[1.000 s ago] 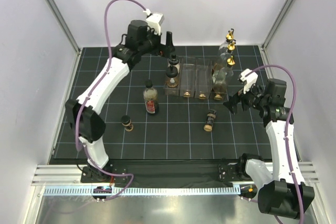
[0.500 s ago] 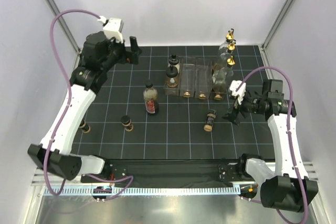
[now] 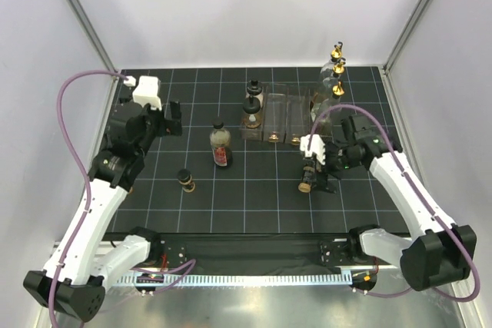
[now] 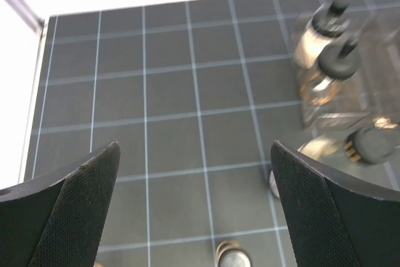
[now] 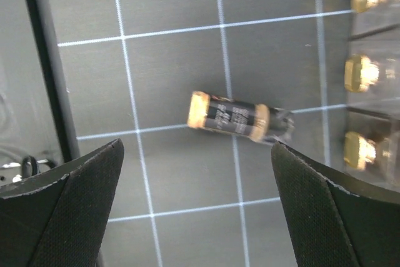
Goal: Organize the condiment bottles
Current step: Pick up the bottle from the center of the board.
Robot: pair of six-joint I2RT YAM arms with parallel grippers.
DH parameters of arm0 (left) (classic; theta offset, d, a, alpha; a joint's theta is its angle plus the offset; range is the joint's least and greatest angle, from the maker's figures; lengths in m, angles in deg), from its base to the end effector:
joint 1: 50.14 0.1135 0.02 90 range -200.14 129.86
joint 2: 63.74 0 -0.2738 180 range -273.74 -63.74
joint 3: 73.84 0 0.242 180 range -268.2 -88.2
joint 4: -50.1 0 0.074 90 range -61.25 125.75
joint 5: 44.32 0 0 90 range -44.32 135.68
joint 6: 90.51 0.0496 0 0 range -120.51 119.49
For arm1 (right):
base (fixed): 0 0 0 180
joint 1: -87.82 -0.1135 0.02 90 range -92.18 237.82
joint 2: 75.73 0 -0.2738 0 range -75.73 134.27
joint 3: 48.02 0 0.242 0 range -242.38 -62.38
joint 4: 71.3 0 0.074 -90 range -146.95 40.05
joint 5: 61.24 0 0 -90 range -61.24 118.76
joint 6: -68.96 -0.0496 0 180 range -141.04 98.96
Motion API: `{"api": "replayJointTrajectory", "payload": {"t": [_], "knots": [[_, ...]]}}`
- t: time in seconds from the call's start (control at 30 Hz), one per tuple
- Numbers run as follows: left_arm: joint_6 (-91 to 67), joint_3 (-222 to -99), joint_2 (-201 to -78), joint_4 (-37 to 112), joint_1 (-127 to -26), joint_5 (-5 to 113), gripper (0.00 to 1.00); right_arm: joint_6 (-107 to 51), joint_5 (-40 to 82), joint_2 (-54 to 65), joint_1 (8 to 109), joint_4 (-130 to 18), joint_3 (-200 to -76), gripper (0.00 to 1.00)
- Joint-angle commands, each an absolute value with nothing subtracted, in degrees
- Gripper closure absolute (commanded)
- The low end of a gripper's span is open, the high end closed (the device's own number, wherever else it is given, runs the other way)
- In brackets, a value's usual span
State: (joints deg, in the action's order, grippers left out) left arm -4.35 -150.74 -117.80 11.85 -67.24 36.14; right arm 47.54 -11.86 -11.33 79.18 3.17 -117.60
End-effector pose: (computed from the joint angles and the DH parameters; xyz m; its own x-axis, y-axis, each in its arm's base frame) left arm 0.1944 -0.0512 0.3965 -0.2626 0.0117 -0.9648 0.1199 0.9926 -0.0206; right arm 0.1753 0.0593 0.2778 -0.0197 -0.7177 -0.6961 -0.9857 0.1306 -0.1068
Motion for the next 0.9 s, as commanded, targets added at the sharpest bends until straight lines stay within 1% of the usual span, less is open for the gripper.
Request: {"api": "replayJointTrajectory", "payload": {"t": [0.0,0.03,0.2,0.27,0.4,0.63,0.87], "knots": [[-3.50,-146.57,-115.25,14.65,-66.84,31.98,0.00,33.48,-2.46,-11.84,73.07,-4.47,-115.56,0.00],[-3.50,-145.77,-114.81,15.35,-66.75,31.54,0.00,31.80,1.73,-11.31,70.62,-4.91,-115.29,0.00],[-3.32,-142.52,-112.96,16.50,-66.75,29.95,0.00,17.05,11.26,-4.99,68.31,-5.02,-117.92,0.00],[-3.32,-140.59,-111.91,17.72,-66.75,28.73,0.00,16.06,11.62,-2.10,68.05,-2.99,-119.15,0.00],[-3.06,-137.77,-110.24,19.75,-66.66,26.53,0.00,10.27,14.34,0.72,67.61,-5.62,-118.89,0.00],[-2.36,-135.49,-108.30,21.33,-66.66,25.29,0.00,2.97,13.56,10.21,67.43,-6.50,-122.84,0.00],[-2.36,-134.60,-107.95,21.33,-66.66,25.12,0.00,-2.14,15.13,16.55,67.26,-8.17,-125.92,0.00]]}}
